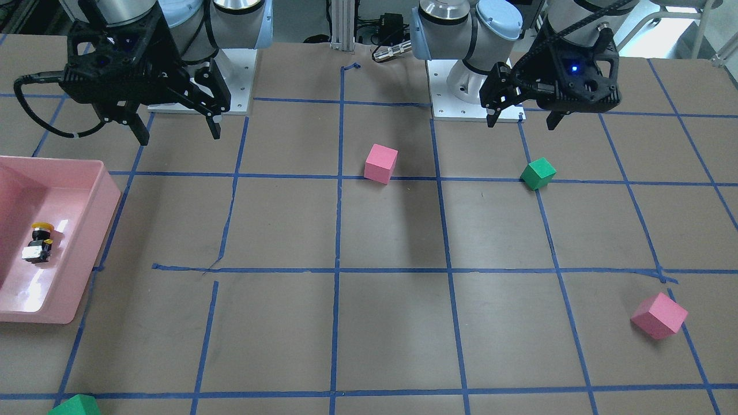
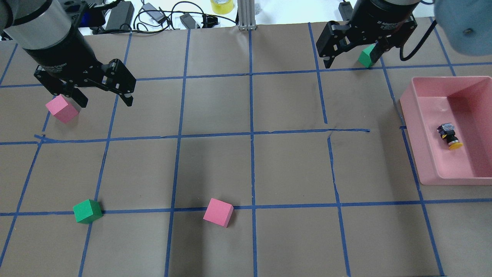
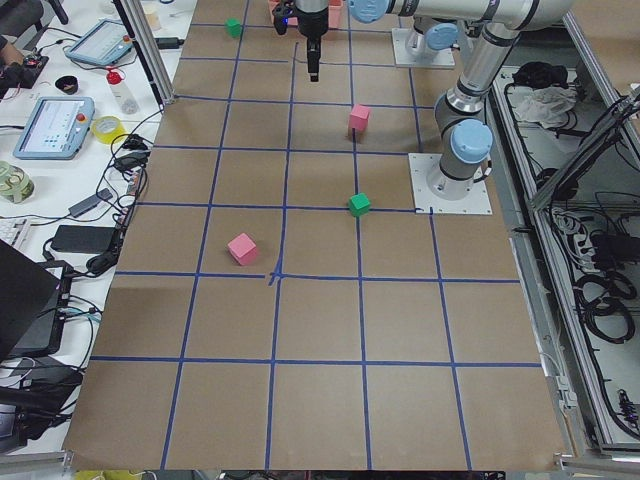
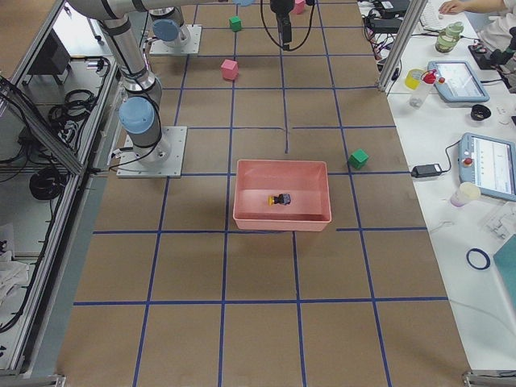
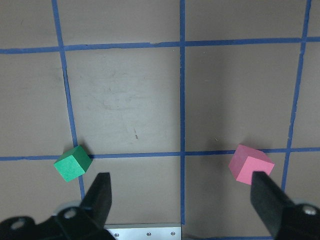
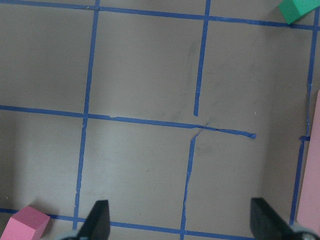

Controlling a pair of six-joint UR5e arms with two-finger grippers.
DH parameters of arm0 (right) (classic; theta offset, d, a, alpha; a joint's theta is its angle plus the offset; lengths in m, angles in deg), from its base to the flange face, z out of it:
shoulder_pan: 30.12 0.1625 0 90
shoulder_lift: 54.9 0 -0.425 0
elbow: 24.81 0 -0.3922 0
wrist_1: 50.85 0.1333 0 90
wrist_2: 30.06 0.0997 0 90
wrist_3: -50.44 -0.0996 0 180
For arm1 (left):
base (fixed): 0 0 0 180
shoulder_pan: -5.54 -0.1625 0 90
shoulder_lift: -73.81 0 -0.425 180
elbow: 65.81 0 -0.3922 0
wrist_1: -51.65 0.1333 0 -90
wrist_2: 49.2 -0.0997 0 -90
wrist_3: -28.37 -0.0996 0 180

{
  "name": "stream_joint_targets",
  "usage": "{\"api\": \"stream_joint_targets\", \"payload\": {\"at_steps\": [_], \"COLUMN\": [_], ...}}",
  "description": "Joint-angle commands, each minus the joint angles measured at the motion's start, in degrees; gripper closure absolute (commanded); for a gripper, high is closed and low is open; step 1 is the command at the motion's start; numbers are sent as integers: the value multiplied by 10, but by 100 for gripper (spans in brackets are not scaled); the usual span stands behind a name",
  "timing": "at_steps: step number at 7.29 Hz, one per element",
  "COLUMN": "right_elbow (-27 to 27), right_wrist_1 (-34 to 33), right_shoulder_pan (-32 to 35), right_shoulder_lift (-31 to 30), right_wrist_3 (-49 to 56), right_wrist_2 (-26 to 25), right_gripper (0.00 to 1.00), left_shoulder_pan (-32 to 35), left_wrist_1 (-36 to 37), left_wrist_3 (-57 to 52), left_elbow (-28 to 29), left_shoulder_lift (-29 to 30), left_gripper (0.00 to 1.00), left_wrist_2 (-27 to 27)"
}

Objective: Align button upright
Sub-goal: 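Move the right gripper over the pink tray above the yellow-capped button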

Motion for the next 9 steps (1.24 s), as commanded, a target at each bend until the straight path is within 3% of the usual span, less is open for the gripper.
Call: {"api": "stream_joint_targets", "payload": {"at_steps": [1,4,6,7,9], "right_elbow": [0,-12,-7,0,10], "right_wrist_1": [-3,-8,-6,3,7], "right_shoulder_pan": [-17,-43,-61,-95,-208], "right_shoulder_lift": [1,25,25,25,30], "right_wrist_3": [-6,-5,13,15,139], "right_wrist_2": [-2,11,-32,-41,-41], "right_gripper": [0,0,0,0,0], "left_shoulder_pan": [0,0,0,-1,-1], "left_wrist_1": [0,-1,0,0,-1], "left_wrist_3": [0,0,-1,-2,-2], "left_elbow": [0,-1,-1,-1,-1], "left_shoulder_lift": [0,0,0,0,0], "left_gripper": [0,0,0,0,0], "left_wrist_2": [0,-1,-1,-2,-2]}}
